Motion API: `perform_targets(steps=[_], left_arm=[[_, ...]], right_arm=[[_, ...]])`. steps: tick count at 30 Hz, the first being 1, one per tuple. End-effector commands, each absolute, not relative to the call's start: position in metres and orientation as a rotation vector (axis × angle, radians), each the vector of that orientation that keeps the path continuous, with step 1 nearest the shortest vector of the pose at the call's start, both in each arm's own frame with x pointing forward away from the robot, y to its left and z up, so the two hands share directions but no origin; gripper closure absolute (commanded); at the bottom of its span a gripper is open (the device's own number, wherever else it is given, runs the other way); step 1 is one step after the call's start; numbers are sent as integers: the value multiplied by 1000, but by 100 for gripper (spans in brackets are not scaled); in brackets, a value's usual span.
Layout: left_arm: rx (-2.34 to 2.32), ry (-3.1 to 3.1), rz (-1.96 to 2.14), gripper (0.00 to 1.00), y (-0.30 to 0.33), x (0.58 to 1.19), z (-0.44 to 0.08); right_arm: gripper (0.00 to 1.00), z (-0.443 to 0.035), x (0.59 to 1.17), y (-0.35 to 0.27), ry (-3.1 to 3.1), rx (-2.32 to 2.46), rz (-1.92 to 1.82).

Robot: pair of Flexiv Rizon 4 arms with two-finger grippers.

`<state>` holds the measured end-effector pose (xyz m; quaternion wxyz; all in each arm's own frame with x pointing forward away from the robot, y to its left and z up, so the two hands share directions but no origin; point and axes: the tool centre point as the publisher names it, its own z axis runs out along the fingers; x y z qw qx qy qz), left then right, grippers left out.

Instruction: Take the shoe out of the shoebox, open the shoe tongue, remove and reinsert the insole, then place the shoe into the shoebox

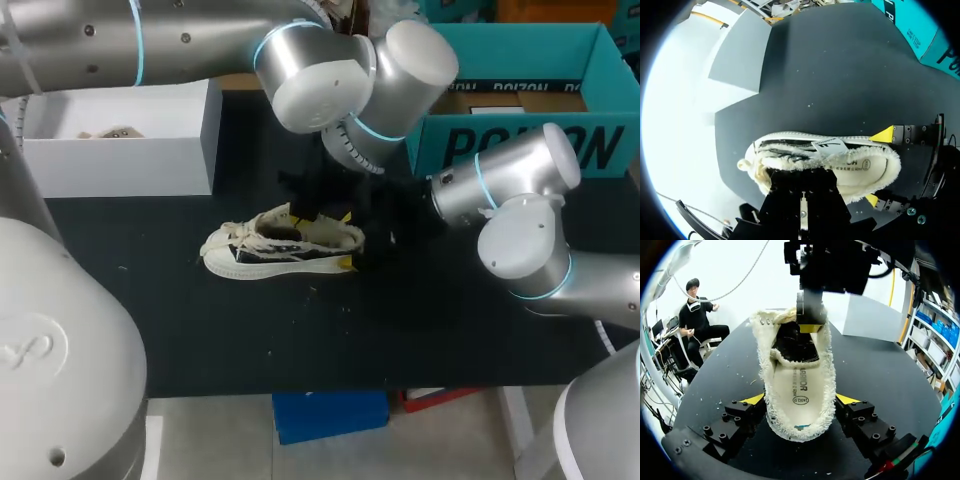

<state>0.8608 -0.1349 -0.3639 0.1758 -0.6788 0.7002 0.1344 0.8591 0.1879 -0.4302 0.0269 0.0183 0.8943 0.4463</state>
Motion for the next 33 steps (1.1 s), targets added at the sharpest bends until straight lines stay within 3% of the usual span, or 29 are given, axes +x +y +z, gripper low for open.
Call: perform_targets(steps=[1, 12, 13, 14, 15, 33], left_arm=[[-1963, 2040, 281, 100, -127, 857, -352], [-1943, 2073, 259, 100, -129, 851, -341], [-1940, 2072, 262, 92, -128, 848, -342], [-1939, 2070, 261, 51, -128, 846, -342], [-1937, 2069, 263, 0, -128, 844, -343], [-1997, 2009, 256, 0, -145, 839, -367]], right_arm=[[100, -433, 861, 189, 2763, 60, 1374], [100, -433, 861, 189, 2763, 60, 1374], [100, -433, 861, 189, 2763, 60, 1374], [100, -433, 861, 189, 2763, 60, 1374], [100, -433, 861, 189, 2763, 60, 1374], [100, -433, 861, 189, 2763, 60, 1374]])
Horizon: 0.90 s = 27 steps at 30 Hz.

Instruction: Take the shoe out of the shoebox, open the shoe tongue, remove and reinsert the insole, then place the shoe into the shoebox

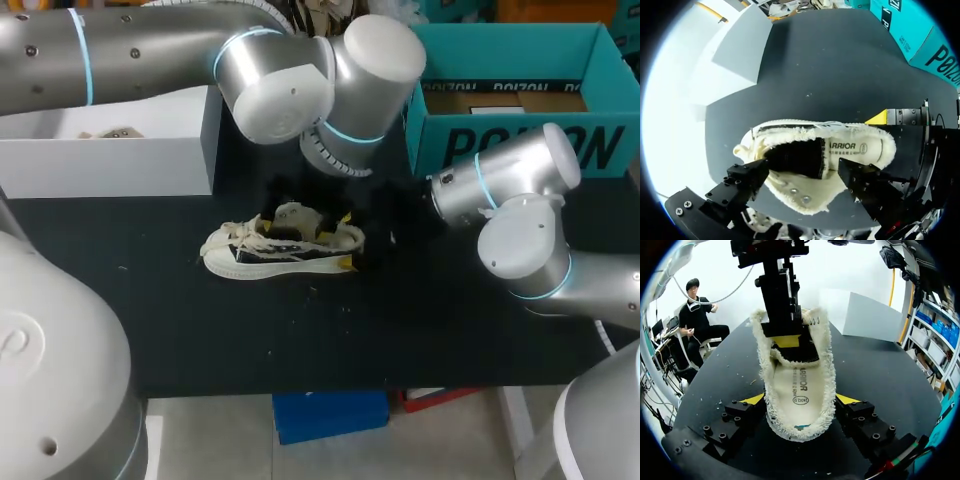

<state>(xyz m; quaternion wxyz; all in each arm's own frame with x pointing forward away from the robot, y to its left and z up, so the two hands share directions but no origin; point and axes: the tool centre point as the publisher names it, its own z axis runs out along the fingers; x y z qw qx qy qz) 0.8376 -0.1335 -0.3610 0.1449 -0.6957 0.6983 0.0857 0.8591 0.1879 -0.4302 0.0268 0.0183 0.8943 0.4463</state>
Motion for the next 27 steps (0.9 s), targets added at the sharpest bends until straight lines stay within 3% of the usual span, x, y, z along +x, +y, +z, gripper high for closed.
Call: perform_targets(steps=[1, 27], left_arm=[[-1991, 2015, 254, 0, -147, 839, -368], [-1872, 1918, 444, 0, -131, 841, -402]], right_arm=[[100, -433, 861, 189, 2763, 60, 1374], [100, -433, 861, 189, 2763, 60, 1374]])
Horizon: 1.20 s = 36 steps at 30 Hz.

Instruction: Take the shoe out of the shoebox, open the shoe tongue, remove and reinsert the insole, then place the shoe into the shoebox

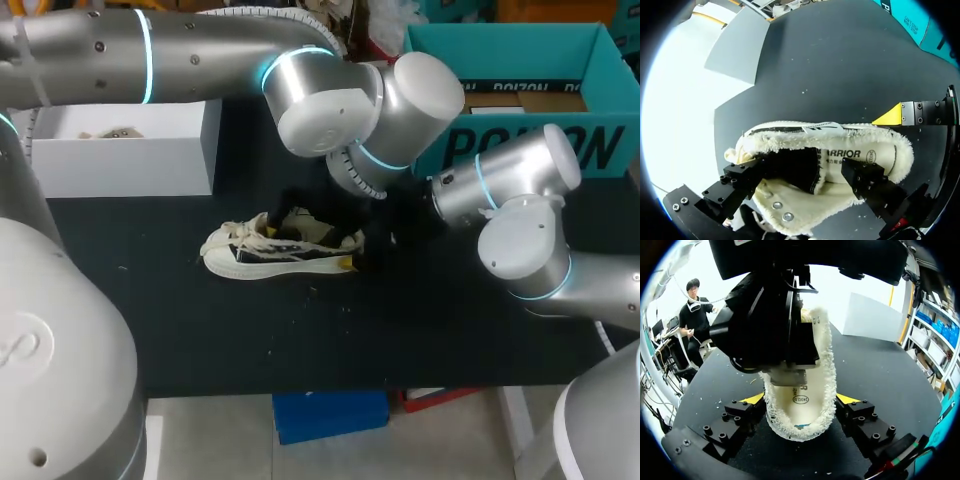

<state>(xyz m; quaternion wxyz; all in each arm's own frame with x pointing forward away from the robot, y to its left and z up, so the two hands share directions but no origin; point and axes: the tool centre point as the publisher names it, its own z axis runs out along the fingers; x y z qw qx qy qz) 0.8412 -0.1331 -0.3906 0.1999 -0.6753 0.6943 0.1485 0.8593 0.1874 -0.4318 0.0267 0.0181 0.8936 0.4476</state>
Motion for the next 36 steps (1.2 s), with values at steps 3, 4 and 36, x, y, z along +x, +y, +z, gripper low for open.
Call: perform_targets(steps=[3, 4, 36], left_arm=[[-1873, 1914, 447, 0, -128, 840, -401], [-1876, 1913, 446, 1, -127, 841, -401], [-1942, 1946, 365, 100, -120, 841, -398]], right_arm=[[100, -433, 861, 189, 2763, 60, 1374], [100, -433, 861, 189, 2763, 60, 1374], [100, -433, 861, 189, 2763, 60, 1374]])
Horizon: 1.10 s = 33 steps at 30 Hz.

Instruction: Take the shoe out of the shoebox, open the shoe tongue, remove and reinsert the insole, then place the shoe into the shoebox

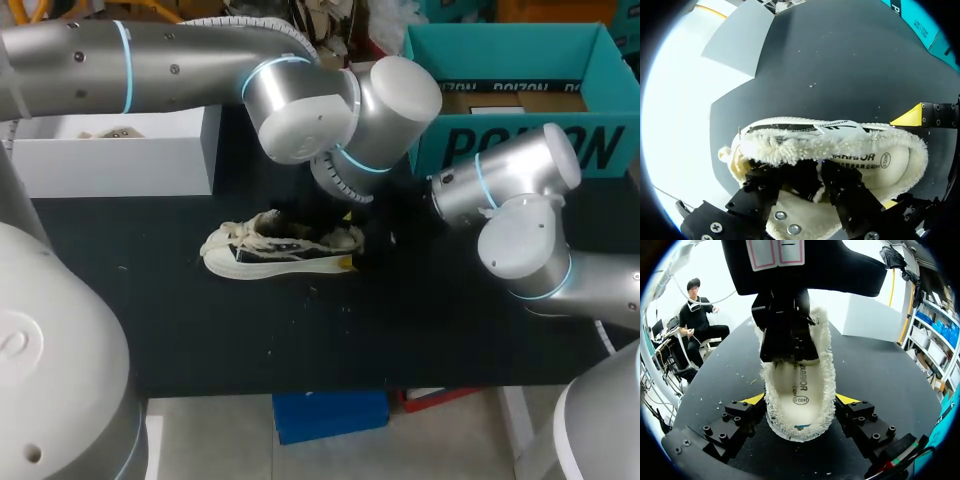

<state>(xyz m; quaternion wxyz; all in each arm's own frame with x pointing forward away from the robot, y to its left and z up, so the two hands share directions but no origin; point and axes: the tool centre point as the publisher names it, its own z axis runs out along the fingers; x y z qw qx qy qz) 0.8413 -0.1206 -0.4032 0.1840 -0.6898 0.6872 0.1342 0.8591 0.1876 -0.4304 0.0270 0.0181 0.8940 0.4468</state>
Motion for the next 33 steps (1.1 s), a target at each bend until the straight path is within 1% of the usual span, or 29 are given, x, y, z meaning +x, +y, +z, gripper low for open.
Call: perform_targets(steps=[1, 17, 33], left_arm=[[-1943, 1950, 356, 100, -121, 842, -396], [-1965, 2024, 241, 100, -131, 846, -377], [-2030, 2038, 78, 100, -137, 853, -347]], right_arm=[[100, -433, 861, 189, 2763, 60, 1374], [100, -433, 861, 189, 2763, 60, 1374], [100, -433, 861, 189, 2763, 60, 1374]])
